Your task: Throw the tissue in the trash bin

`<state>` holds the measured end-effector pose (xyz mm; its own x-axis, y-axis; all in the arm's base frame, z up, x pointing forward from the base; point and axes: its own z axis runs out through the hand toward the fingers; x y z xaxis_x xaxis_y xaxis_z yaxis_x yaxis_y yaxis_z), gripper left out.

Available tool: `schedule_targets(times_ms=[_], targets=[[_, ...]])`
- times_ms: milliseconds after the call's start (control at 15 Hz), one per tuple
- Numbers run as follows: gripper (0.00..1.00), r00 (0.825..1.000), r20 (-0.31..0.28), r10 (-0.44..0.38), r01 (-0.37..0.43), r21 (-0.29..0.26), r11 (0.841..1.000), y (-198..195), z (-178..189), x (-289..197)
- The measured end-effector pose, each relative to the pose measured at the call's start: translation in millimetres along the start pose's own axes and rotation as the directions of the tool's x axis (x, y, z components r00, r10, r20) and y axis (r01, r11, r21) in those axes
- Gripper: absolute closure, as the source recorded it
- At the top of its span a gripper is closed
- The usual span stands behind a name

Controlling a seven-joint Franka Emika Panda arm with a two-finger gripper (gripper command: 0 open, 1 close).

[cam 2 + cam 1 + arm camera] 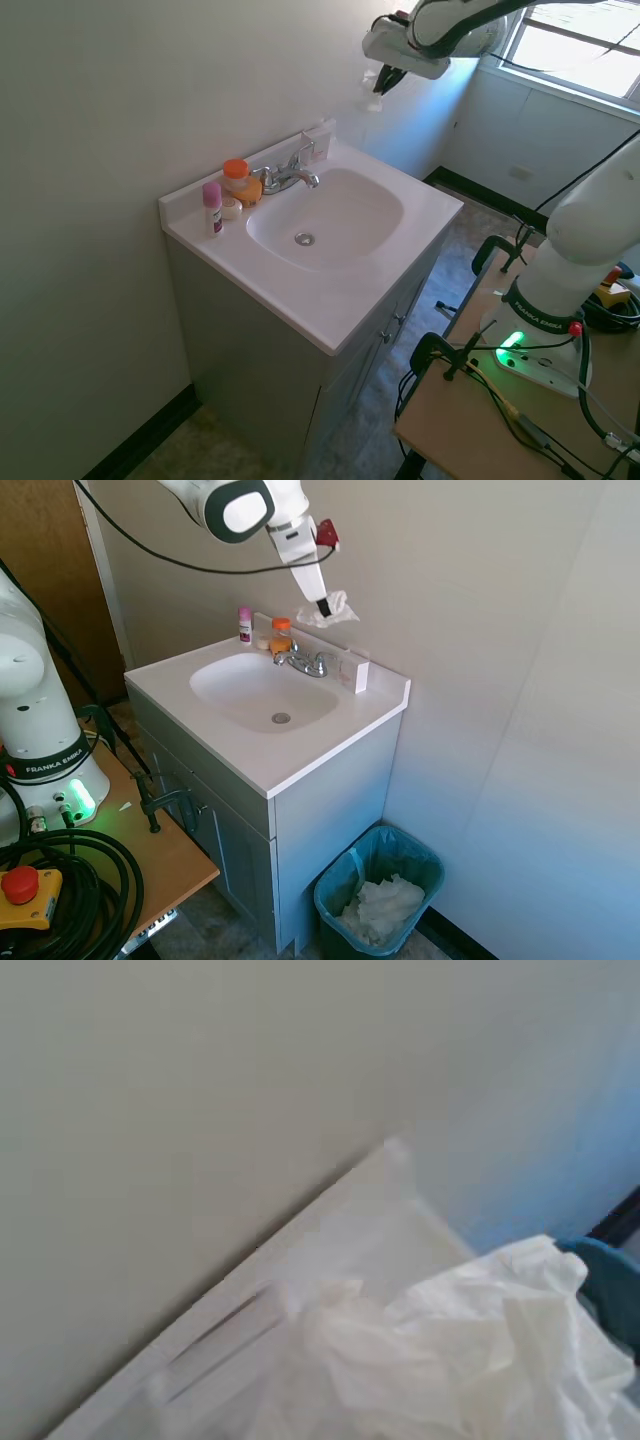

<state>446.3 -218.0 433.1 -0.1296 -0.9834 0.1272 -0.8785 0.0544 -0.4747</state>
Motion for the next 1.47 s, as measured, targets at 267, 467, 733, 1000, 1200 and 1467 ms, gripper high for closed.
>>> schedule_targets(times_ms=[267, 467, 733, 1000, 1200, 1467], targets=[[1.0, 0.964, -0.089, 0.252, -0.257, -0.044, 0.965, 19.4, 62.9, 96.5], [1.0, 0.932, -0.119, 0.344, -0.356, -0.104, 0.929, 21.8, 121.6, 125.1], [1.0, 0.91, -0.129, 0.394, -0.414, -0.227, 0.882, 28.6, 220.0, 136.6], [1.0, 0.883, -0.152, 0.445, -0.47, -0.303, 0.829, 56.8, 285.8, 166.1], [0.0, 0.87, -0.151, 0.469, -0.491, -0.34, 0.802, 76.0, 310.0, 184.1], [0.0, 0.877, -0.124, 0.464, -0.475, -0.368, 0.8, 79.0, 325.9, 183.7]])
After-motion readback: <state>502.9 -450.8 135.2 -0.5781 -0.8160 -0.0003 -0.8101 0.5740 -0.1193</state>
